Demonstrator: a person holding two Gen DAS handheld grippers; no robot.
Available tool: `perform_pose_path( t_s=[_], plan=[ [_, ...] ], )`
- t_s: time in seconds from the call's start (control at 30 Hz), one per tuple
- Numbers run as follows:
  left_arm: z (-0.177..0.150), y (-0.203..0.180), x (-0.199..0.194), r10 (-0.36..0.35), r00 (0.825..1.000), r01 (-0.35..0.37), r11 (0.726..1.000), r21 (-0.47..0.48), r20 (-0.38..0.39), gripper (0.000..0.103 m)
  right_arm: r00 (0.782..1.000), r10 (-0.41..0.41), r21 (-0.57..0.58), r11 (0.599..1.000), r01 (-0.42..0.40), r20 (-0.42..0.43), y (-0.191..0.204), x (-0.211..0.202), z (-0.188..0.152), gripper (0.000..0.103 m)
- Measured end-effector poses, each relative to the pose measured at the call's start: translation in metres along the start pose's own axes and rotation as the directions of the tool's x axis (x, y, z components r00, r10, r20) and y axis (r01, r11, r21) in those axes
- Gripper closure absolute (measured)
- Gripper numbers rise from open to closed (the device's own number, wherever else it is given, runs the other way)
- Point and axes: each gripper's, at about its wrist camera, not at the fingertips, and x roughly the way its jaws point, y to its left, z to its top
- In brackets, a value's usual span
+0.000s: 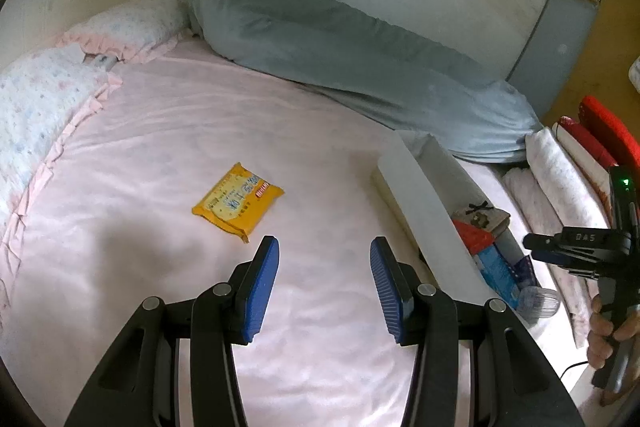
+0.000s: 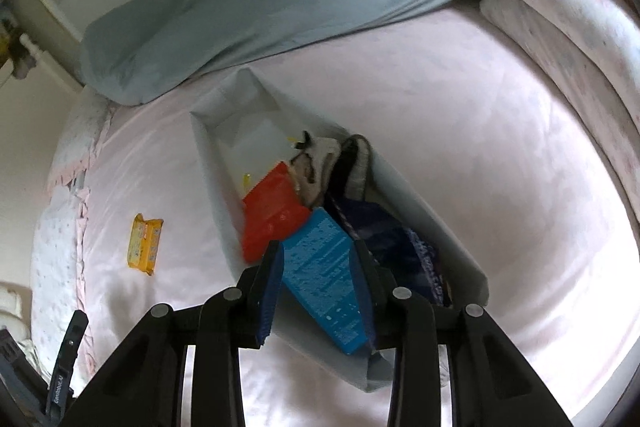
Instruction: Organize objects
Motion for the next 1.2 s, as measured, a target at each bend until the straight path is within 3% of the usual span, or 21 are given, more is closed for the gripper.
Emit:
perform_pose_path(
  t_s=[0.17, 0.37, 0.5, 0.67, 0.73, 0.87, 1.0, 1.2],
  plan=[
    [0.000, 0.003, 0.001, 0.008, 1.000, -0.008, 1.000, 0.001, -0.020, 0.057, 0.999, 0.032, -0.053, 0.998, -0.032, 0.012, 0.021, 0.003, -0.001, 0.070],
    [0.000, 0.011, -0.003, 0.038, 0.999, -0.038, 0.999, 0.004, -0.020, 0.057, 0.987, 0.102, -0.152, 0.985, -0.083, 0.121, 0.056, -0.009, -0.008, 0.070],
    [0.000, 0.021, -0.009, 0.061, 0.998, -0.061, 0.998, -0.008, -0.012, 0.057, 0.959, 0.139, -0.263, 0.962, -0.073, 0.245, 0.087, -0.024, -0.020, 0.067],
    [0.001, 0.037, -0.019, 0.087, 0.996, -0.087, 0.995, -0.040, 0.004, 0.057, 0.917, 0.219, -0.340, 0.935, -0.100, 0.334, 0.118, -0.033, -0.036, 0.059],
    [0.001, 0.042, -0.022, 0.099, 0.995, -0.098, 0.994, -0.051, 0.004, 0.057, 0.906, 0.251, -0.361, 0.925, -0.120, 0.342, 0.128, -0.032, -0.042, 0.045],
    [0.004, 0.043, -0.026, 0.174, 0.985, -0.175, 0.984, 0.021, 0.015, 0.057, 0.898, 0.274, -0.419, 0.901, -0.115, 0.343, 0.152, -0.026, -0.056, 0.045],
    [0.007, 0.059, -0.034, 0.128, 0.992, -0.128, 0.992, -0.023, 0.005, 0.057, 0.909, 0.296, -0.476, 0.870, -0.130, 0.293, 0.176, -0.011, -0.073, 0.045],
    [0.009, 0.095, -0.051, 0.183, 0.983, -0.182, 0.979, -0.087, 0.013, 0.057, 0.908, 0.360, -0.461, 0.857, -0.231, 0.214, 0.201, 0.010, -0.083, 0.045]
  ],
)
